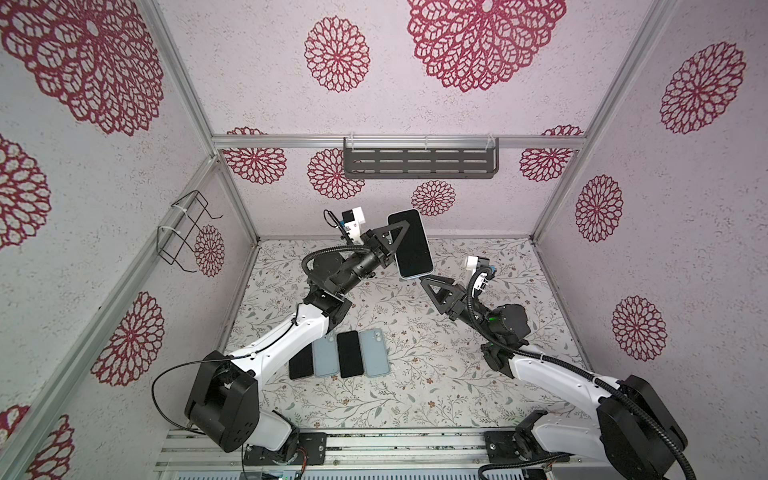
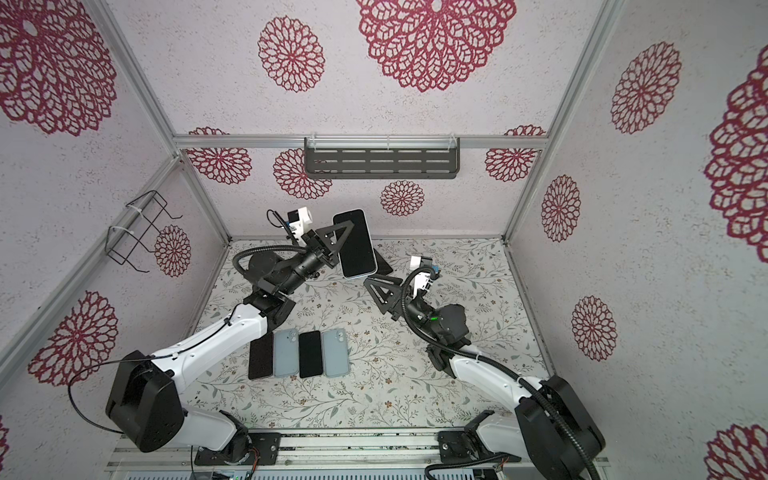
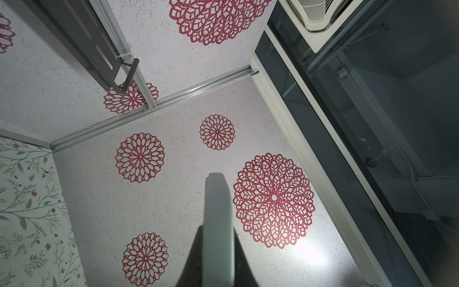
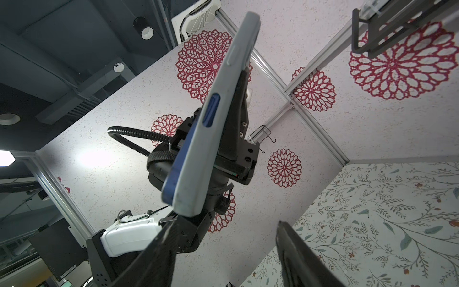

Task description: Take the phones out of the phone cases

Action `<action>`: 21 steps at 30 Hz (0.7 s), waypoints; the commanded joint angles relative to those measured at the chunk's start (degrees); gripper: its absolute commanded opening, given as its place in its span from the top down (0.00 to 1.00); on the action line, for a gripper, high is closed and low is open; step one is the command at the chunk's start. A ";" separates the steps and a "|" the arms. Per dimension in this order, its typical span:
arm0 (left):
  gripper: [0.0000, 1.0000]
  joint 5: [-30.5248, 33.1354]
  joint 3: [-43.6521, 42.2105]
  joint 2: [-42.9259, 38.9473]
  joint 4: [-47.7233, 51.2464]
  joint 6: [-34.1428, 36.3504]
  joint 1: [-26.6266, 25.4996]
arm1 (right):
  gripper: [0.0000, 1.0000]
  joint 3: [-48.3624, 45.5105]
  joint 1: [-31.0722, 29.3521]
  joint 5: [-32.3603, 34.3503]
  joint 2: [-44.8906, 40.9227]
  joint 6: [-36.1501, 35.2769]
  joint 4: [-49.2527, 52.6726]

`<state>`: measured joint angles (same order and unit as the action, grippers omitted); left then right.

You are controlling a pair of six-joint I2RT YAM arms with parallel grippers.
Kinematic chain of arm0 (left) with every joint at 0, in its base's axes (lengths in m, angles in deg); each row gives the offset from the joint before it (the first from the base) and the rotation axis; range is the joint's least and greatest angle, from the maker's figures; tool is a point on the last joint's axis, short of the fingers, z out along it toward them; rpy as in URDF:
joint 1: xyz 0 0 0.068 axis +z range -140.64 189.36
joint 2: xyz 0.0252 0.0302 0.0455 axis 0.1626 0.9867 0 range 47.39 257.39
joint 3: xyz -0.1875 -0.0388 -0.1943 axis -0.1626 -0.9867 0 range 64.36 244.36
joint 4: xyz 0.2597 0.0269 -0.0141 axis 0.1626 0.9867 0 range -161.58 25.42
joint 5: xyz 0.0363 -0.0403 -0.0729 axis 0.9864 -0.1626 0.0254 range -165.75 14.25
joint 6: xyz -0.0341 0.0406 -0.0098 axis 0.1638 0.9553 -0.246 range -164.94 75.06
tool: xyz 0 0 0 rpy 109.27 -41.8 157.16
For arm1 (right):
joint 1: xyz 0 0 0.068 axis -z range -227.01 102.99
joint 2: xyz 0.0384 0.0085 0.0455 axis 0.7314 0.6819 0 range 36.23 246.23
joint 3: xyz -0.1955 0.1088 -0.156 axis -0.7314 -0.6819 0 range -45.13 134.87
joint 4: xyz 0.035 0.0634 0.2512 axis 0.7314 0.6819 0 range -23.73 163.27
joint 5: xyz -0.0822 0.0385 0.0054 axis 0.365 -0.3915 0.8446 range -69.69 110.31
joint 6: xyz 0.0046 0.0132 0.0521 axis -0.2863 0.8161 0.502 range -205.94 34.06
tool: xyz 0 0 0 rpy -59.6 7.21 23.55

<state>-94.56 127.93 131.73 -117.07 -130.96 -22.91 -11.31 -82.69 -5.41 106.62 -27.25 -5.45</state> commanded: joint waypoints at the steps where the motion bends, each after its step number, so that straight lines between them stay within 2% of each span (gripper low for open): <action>1: 1.00 0.53 0.06 -0.06 -4.54 -0.64 -0.17 | 0.34 0.19 -0.21 -0.51 -0.92 0.92 -4.21; 21: 1.00 -0.05 -0.38 -0.23 -7.00 -0.13 -1.52 | 0.34 0.61 0.06 1.90 1.15 2.91 -5.88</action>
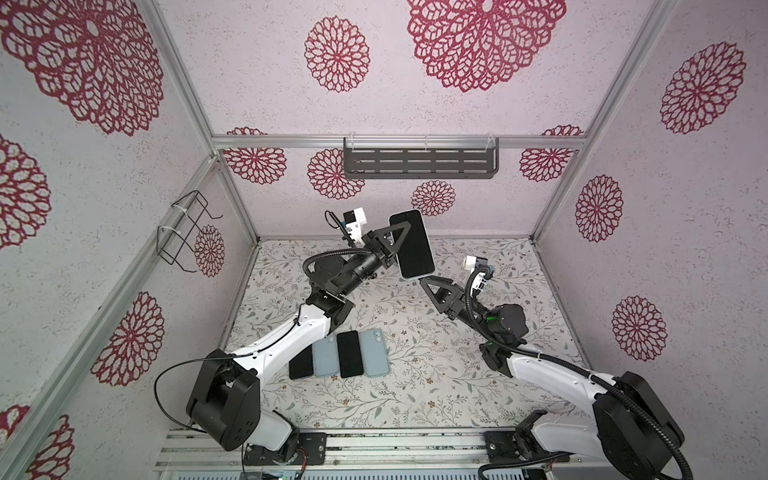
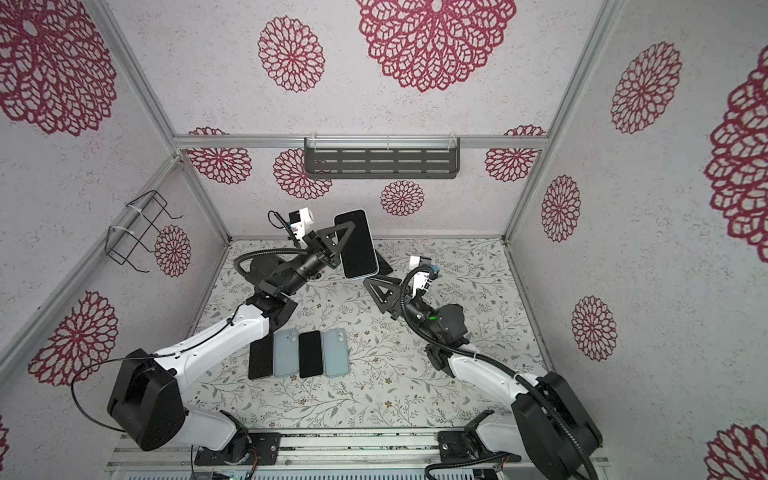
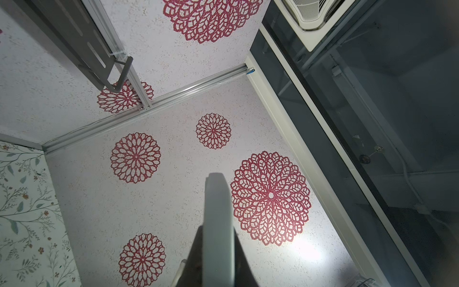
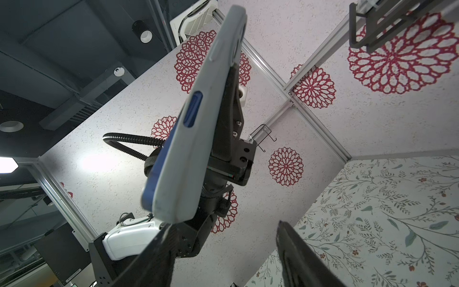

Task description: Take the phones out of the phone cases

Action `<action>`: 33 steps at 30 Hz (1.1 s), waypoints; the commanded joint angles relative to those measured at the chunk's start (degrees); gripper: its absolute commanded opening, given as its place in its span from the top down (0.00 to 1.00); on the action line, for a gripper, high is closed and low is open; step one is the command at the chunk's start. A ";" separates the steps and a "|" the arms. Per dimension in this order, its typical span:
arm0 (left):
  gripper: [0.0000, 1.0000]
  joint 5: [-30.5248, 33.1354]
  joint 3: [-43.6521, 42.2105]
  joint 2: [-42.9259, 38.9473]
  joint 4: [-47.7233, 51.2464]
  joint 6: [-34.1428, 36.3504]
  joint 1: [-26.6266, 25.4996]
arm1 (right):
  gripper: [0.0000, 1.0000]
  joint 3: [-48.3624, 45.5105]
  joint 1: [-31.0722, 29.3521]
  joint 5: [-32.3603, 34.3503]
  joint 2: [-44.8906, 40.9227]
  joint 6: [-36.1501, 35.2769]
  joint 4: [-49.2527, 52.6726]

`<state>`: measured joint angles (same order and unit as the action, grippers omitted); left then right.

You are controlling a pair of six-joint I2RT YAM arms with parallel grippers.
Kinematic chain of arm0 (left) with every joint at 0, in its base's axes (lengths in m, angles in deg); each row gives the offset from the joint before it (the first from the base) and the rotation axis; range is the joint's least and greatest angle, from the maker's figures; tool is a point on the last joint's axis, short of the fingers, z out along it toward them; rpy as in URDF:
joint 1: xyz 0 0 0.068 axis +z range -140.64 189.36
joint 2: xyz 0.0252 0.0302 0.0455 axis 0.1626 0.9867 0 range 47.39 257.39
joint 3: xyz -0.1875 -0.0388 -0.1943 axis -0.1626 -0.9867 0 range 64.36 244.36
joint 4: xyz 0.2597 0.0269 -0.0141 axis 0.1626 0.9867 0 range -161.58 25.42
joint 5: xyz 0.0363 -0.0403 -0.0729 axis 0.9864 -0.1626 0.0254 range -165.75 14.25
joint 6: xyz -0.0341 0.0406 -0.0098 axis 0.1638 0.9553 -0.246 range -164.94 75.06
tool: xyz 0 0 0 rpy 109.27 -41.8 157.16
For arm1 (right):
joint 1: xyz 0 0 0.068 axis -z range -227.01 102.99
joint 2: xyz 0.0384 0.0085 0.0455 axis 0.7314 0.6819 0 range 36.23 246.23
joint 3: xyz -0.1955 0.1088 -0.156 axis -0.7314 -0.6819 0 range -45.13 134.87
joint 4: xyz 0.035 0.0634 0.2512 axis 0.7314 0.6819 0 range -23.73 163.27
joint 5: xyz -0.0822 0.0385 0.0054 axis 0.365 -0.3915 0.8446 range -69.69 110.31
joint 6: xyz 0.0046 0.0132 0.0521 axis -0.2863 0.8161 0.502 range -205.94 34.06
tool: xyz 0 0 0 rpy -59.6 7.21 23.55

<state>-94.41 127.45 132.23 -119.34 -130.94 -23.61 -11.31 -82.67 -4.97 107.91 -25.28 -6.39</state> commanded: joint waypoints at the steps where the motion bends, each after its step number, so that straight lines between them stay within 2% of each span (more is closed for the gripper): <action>1: 1.00 -0.16 0.02 -0.89 -4.40 0.03 -0.93 | 0.34 0.70 0.06 1.31 -0.01 1.21 -5.58; 21: 1.00 0.72 -1.09 -1.17 -4.65 1.88 -1.88 | 0.34 1.47 -0.02 2.18 1.24 3.96 -8.50; 33: 1.00 0.69 -1.31 -0.99 -6.49 1.71 -2.77 | 0.36 1.24 0.07 4.82 2.49 4.45 -6.42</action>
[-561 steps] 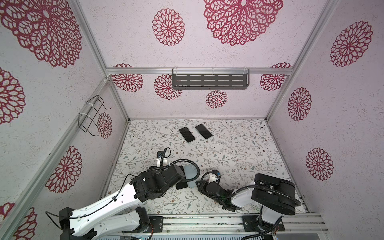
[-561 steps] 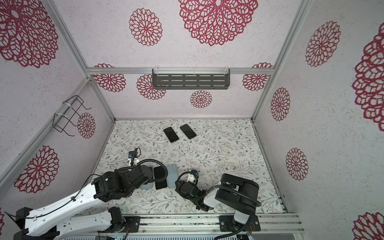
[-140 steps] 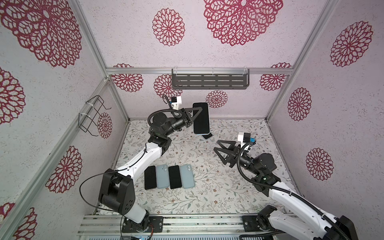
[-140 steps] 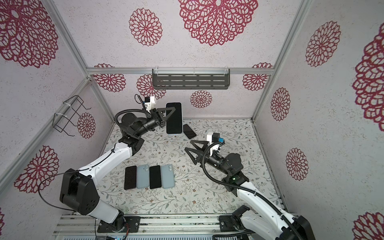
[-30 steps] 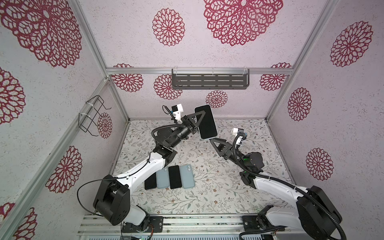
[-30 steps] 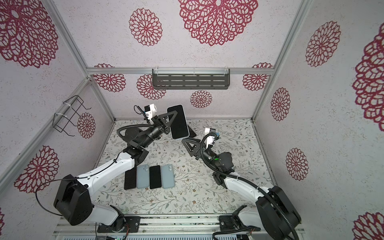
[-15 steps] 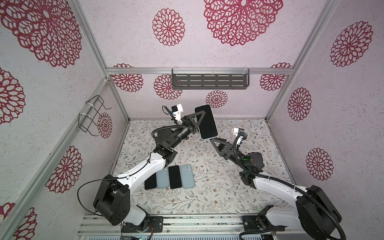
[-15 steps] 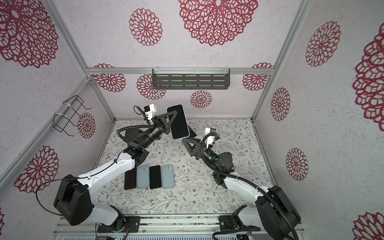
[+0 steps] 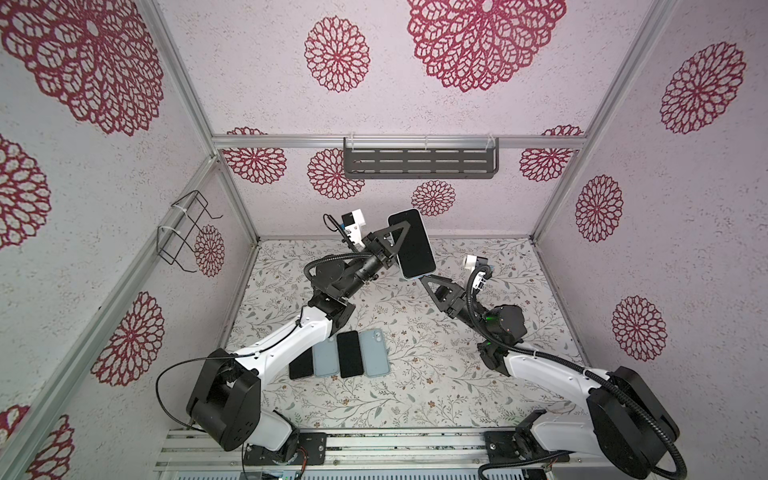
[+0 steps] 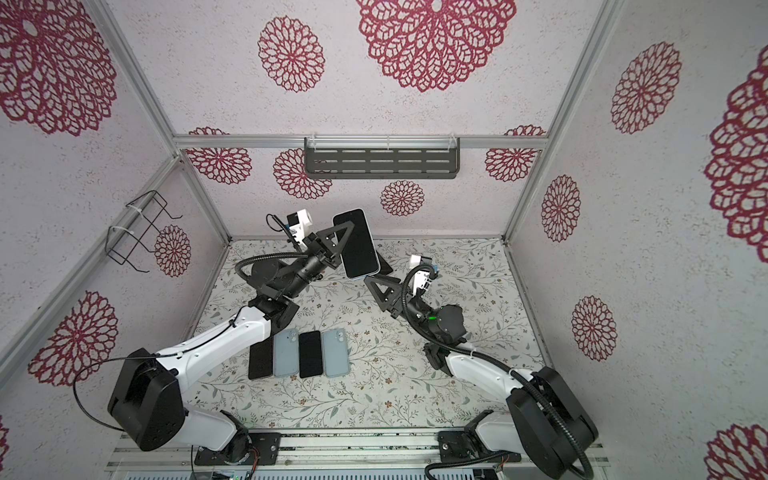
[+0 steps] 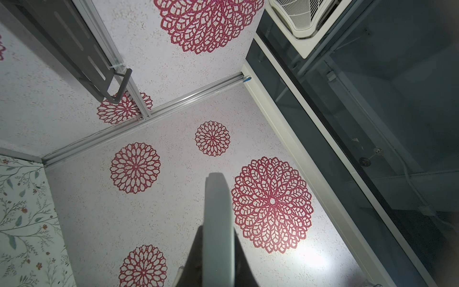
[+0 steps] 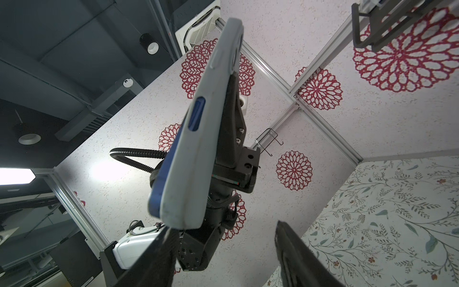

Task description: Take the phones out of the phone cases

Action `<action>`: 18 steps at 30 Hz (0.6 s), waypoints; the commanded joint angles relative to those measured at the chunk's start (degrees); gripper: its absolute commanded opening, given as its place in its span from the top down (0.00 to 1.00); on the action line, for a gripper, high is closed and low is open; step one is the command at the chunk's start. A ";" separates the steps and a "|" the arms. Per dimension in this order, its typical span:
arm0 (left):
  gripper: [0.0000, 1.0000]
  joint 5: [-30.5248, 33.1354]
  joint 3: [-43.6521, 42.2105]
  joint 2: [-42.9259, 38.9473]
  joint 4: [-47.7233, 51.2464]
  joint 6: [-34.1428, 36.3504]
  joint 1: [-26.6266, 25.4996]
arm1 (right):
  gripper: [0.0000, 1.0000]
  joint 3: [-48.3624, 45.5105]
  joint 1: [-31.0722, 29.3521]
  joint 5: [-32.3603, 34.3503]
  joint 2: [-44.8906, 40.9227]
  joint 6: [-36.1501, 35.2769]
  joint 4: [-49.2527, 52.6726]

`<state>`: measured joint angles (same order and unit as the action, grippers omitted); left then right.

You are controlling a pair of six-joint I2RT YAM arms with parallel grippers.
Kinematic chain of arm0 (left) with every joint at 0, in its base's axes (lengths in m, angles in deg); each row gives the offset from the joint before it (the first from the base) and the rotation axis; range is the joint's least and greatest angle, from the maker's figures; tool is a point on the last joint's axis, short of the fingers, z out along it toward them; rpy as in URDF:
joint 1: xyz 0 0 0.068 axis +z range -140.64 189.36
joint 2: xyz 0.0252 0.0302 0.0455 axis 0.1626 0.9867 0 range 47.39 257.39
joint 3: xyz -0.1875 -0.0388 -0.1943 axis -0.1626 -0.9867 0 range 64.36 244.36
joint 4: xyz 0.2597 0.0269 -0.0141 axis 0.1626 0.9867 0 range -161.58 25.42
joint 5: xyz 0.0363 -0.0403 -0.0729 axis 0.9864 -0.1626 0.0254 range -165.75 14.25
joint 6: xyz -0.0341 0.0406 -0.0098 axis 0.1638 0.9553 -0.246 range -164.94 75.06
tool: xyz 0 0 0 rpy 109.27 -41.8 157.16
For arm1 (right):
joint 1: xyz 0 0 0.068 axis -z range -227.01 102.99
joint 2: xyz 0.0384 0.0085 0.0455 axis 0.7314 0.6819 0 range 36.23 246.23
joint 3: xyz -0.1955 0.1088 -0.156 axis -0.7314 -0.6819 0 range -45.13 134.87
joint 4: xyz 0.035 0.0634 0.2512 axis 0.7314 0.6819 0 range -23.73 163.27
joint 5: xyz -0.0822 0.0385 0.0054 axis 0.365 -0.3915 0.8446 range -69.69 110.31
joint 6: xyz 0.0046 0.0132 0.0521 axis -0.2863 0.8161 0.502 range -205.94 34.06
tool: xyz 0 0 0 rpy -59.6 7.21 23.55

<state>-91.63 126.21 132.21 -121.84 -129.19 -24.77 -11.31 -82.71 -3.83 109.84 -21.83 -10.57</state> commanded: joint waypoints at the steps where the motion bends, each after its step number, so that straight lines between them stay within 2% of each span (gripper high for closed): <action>1: 1.00 -2.12 -0.07 -1.12 -4.14 -0.04 -1.72 | 0.37 1.17 0.13 4.01 0.73 1.05 -2.21; 13: 1.00 -2.26 -0.81 -1.01 -3.28 0.46 -3.21 | 0.39 1.60 0.85 4.40 0.55 1.71 -1.83; 18: 1.00 -2.33 -2.44 -0.46 -2.66 0.29 -3.14 | 0.44 0.69 1.47 3.32 -1.58 0.95 -0.02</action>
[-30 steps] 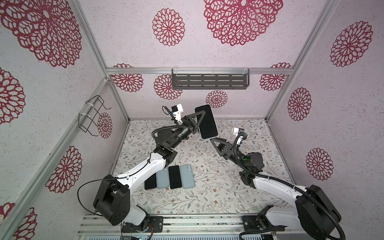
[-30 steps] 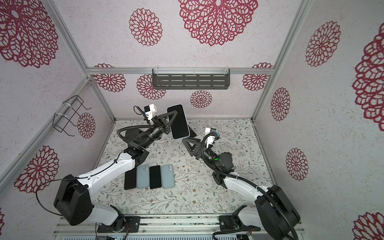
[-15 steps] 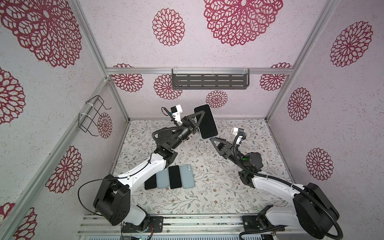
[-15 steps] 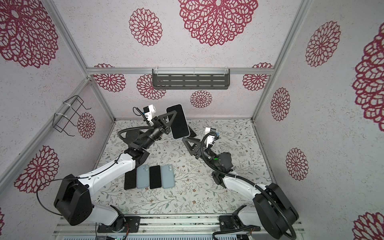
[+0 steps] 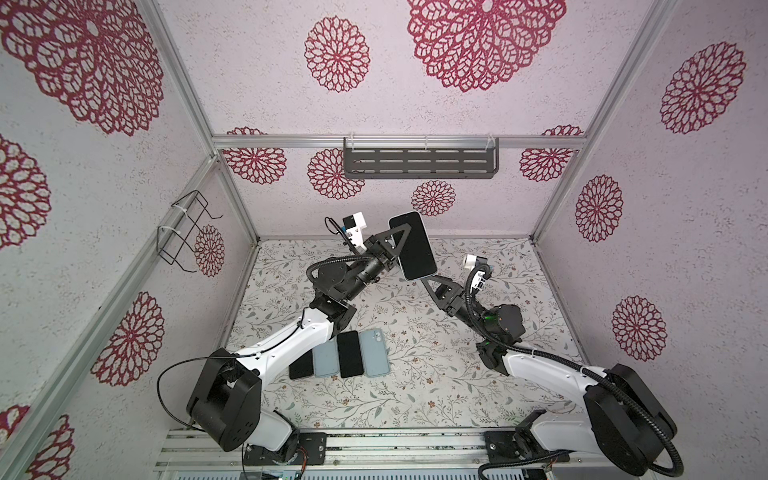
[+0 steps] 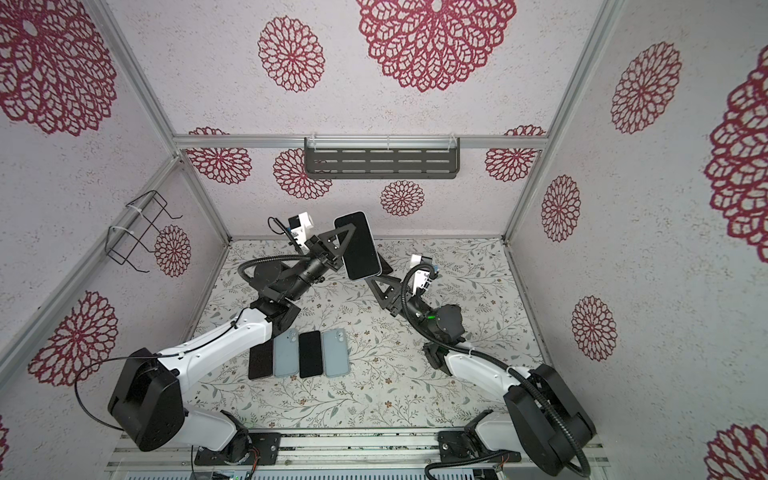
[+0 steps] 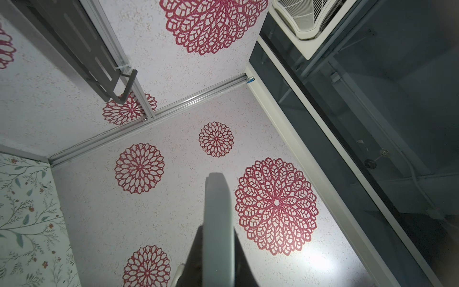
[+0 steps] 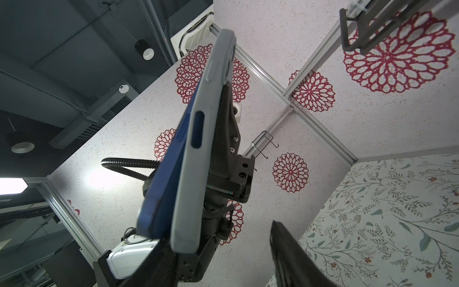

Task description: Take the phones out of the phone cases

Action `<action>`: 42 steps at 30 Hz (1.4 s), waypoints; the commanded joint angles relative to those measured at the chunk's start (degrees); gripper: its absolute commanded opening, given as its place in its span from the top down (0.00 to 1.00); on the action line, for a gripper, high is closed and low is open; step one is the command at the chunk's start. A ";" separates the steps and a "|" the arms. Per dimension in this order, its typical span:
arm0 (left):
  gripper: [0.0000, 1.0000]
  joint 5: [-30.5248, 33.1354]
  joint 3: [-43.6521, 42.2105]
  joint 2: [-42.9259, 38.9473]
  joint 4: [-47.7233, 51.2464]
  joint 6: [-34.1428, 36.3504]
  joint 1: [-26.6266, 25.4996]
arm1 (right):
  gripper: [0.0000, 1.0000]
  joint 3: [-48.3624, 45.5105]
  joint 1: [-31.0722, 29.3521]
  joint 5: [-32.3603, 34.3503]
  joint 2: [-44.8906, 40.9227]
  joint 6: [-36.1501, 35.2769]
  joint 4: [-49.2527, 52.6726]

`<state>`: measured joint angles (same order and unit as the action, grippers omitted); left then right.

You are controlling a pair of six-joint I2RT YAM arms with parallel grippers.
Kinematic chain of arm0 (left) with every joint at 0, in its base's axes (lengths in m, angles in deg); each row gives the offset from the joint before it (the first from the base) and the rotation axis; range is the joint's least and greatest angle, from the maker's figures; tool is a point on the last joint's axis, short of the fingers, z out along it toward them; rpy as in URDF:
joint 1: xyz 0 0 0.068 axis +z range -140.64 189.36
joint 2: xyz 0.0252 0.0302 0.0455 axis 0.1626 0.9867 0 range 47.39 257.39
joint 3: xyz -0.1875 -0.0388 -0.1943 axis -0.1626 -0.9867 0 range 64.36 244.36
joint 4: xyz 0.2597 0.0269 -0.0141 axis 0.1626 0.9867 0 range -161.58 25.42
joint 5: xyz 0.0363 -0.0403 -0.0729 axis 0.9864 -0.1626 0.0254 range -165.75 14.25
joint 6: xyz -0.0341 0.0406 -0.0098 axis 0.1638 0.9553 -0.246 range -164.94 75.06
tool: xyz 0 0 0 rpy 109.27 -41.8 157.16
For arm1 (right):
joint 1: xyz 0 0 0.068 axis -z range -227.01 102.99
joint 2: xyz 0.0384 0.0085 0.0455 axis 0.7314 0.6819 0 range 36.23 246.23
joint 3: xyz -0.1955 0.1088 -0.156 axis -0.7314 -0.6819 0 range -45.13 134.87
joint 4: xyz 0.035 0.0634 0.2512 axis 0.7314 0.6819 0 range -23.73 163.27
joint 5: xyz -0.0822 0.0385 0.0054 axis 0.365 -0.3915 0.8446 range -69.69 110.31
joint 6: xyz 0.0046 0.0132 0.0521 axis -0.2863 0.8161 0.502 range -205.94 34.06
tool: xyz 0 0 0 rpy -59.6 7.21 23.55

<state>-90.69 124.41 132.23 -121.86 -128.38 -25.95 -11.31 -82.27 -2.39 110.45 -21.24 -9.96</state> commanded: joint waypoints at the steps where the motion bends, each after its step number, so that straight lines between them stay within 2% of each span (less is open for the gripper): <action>1: 1.00 -3.35 -1.08 -0.30 -3.19 -0.75 -2.05 | 0.45 0.38 1.13 1.86 -2.72 0.20 -0.28; 5: 1.00 -3.47 -2.04 0.10 -4.35 -1.42 -2.04 | 0.50 -0.22 1.43 0.95 -2.95 0.39 0.42; 8: 1.00 -3.70 -2.37 0.07 -4.32 -1.41 -2.07 | 0.61 -1.50 1.69 0.80 -2.84 1.21 -0.38; 15: 1.00 -2.11 -6.24 0.75 -2.73 -1.01 -1.78 | 0.99 -5.94 1.74 -0.39 -5.36 3.53 -0.03; 19: 1.00 -0.85 -10.00 4.37 -4.51 -0.96 -2.25 | 1.00 -11.22 1.52 -0.30 -10.05 4.14 3.64; 23: 0.73 1.86 -13.70 7.76 -4.98 0.83 -4.04 | 1.00 -15.09 1.43 2.59 -18.37 -0.12 18.48; 26: 0.49 3.02 -13.62 10.79 -3.02 3.12 -5.95 | 1.00 -17.15 1.26 4.02 -22.76 -1.16 25.35; 30: 0.27 4.11 -14.51 14.47 -4.57 2.70 -7.01 | 1.00 -19.53 1.25 4.62 -25.73 -2.12 33.92; 36: 0.16 4.34 -15.55 15.00 -1.10 5.38 -7.76 | 1.00 -23.71 1.24 7.46 -27.25 -1.58 38.32; 42: 0.12 8.26 -14.83 8.05 16.58 16.97 -8.97 | 1.00 -25.90 1.24 9.48 -27.03 -1.31 40.45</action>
<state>-85.34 108.48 145.52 -113.60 -119.75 -34.21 -37.78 -81.07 4.21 84.33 -21.89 31.40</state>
